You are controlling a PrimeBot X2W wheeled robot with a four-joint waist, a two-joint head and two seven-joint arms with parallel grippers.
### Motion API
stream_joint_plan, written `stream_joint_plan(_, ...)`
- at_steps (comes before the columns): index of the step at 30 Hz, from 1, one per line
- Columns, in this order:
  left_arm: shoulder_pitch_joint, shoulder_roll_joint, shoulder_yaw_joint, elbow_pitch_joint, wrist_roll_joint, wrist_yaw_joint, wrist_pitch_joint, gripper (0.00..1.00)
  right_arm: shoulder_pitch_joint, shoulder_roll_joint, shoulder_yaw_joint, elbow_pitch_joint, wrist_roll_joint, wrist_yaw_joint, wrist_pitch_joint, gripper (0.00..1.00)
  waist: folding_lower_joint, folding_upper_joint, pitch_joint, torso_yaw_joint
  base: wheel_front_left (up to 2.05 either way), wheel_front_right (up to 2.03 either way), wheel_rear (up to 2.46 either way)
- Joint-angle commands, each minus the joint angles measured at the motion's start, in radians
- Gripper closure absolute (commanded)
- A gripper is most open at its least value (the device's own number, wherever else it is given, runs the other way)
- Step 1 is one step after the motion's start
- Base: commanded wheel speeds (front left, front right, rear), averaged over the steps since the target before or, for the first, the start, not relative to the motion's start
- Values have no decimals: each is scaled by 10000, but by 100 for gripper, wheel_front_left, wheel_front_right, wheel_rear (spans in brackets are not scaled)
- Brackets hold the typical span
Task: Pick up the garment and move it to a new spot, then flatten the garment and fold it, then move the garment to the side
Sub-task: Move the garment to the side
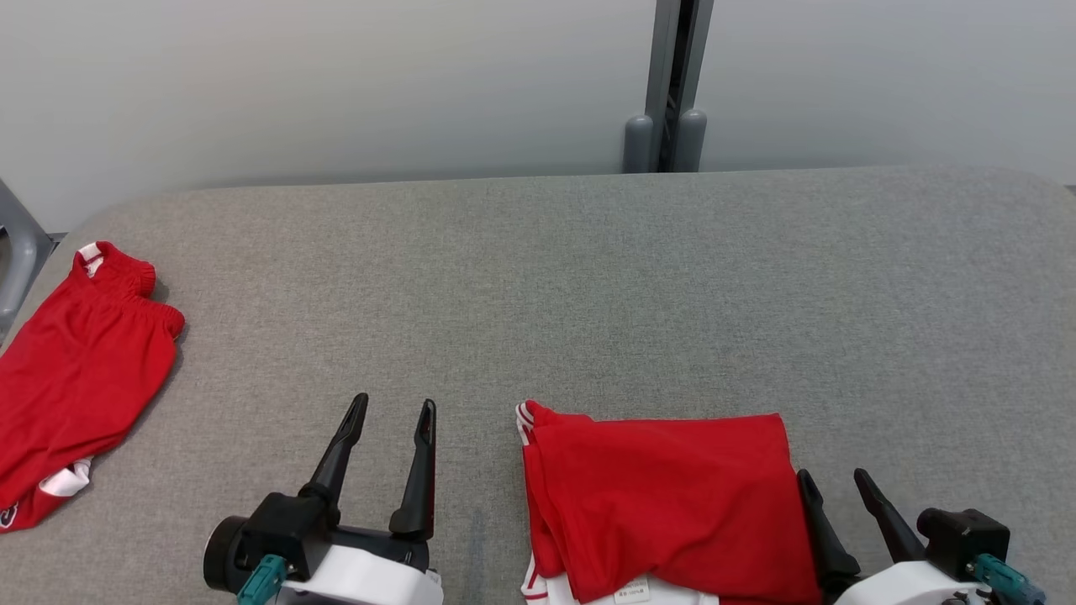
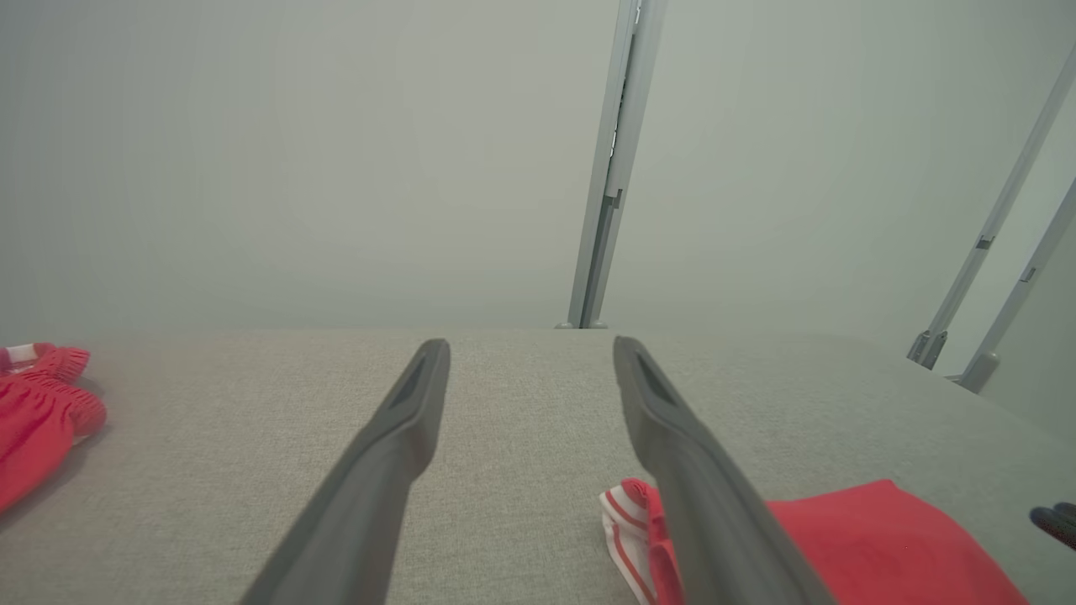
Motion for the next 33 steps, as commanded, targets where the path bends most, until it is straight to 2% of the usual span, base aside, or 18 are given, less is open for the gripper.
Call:
stream_joint_plan(1,-170,31,21,25,127,-78,-41,0,-144,-78,54,251,98,-4,31,0,0,0,48,36,0,0,0)
stream_joint_plan(7,-289,32,-18,54,140,-107,-41,0,-632,-138,324,1358,480,-4,227,0,0,0,208,150,0,0,0)
stream_joint_plan(19,-363,31,-116,157,163,-129,-41,0,-1432,-462,1604,2981,1383,-4,431,0,0,0,230,378,0,0,0)
stream_joint_plan(20,-350,31,-119,162,156,-114,-41,0,-1470,-475,1672,3064,1459,-4,440,8,0,0,217,378,0,0,0)
stream_joint_plan(21,-337,32,-113,163,152,-97,-41,0,-1501,-489,1726,3123,1508,-4,427,55,0,0,210,372,0,0,0)
stream_joint_plan(22,-330,31,-107,161,149,-90,-41,0,-1539,-518,1795,3172,1538,-4,395,83,0,0,202,364,0,0,0)
stream_joint_plan(23,-322,31,-100,158,147,-87,-39,0,-1591,-566,1867,3223,1546,-4,355,100,0,0,188,354,0,0,0)
stream_joint_plan(33,-345,29,-199,85,337,-204,-41,0,-2049,-1196,2317,3405,1256,-6,-134,100,0,0,163,34,0,0,0)
